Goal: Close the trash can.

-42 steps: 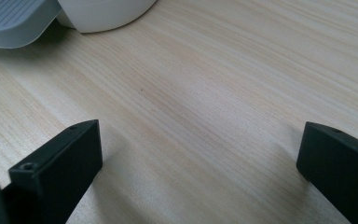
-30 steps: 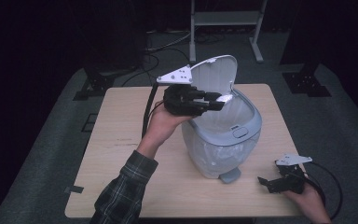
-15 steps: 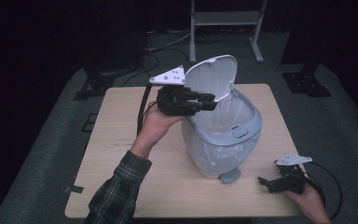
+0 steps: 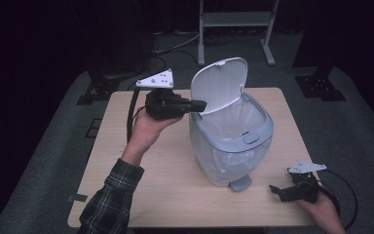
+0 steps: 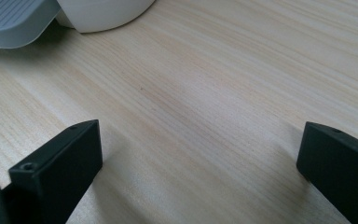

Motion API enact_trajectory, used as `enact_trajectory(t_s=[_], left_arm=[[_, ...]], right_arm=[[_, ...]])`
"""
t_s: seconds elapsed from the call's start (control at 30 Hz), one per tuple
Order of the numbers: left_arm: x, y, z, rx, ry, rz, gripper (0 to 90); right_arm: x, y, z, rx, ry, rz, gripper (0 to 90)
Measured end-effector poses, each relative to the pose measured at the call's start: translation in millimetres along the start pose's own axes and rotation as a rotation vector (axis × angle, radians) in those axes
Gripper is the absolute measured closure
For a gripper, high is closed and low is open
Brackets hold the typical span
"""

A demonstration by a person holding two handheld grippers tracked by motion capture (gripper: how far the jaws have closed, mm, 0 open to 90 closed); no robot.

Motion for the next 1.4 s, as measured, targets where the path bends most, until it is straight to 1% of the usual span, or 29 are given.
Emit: enact_trajectory(t_s=[0.13, 0.23, 0.3, 0.43, 0.63, 0.77, 0.9, 1.1, 1.23, 1.4], left_arm=[[10.8, -2.1, -5.8, 0.002, 0.002, 0.038, 90.0], [18.4, -4.7, -8.3, 0.010, 0.018, 0.055, 90.0], [24.0, -6.9, -9.2, 0.010, 0.020, 0.069, 90.0], [31.7, -11.4, -8.9, 0.013, 0.039, 0.093, 90.0], [40.1, -24.2, -6.2, 0.021, 0.061, 0.122, 90.0], [39.2, -32.9, -3.5, 0.021, 0.067, 0.132, 89.1], [36.5, -42.1, -0.3, 0.030, 0.072, 0.140, 88.7], [28.2, -51.4, 4.3, 0.041, 0.092, 0.147, 88.8], [19.7, -54.5, 7.7, 0.041, 0.096, 0.143, 88.8], [10.0, -54.1, 11.8, 0.030, 0.093, 0.129, 88.7]], right_arm=[[0.1, 0.0, -0.1, 0.000, 0.000, 0.000, 0.0], [0.1, 0.0, 0.0, 0.000, 0.000, 0.000, 0.0], [0.1, 0.0, 0.0, 0.000, 0.000, 0.000, 0.0], [0.0, 0.0, 0.0, 0.000, 0.000, 0.000, 0.0], [0.1, 0.0, 0.0, 0.000, 0.000, 0.000, 0.0], [0.1, 0.0, 0.0, 0.000, 0.000, 0.000, 0.0], [0.1, 0.0, 0.0, 0.000, 0.000, 0.000, 0.0], [0.1, -0.1, 0.0, -0.001, 0.000, 0.000, 0.0], [0.1, -0.1, 0.0, -0.001, 0.000, 0.000, 0.0], [0.0, -0.1, 0.0, -0.001, 0.000, 0.000, 0.0]])
Point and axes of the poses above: each handheld gripper's, and its own axes: x roughly backward along the jaws, z roughly out of its top, y roughly to its right, the point moved 2 cm from there along -x, roughly forward along the jaws, and after that the axes turned 15 degrees about -z, right-handed, at the moved point
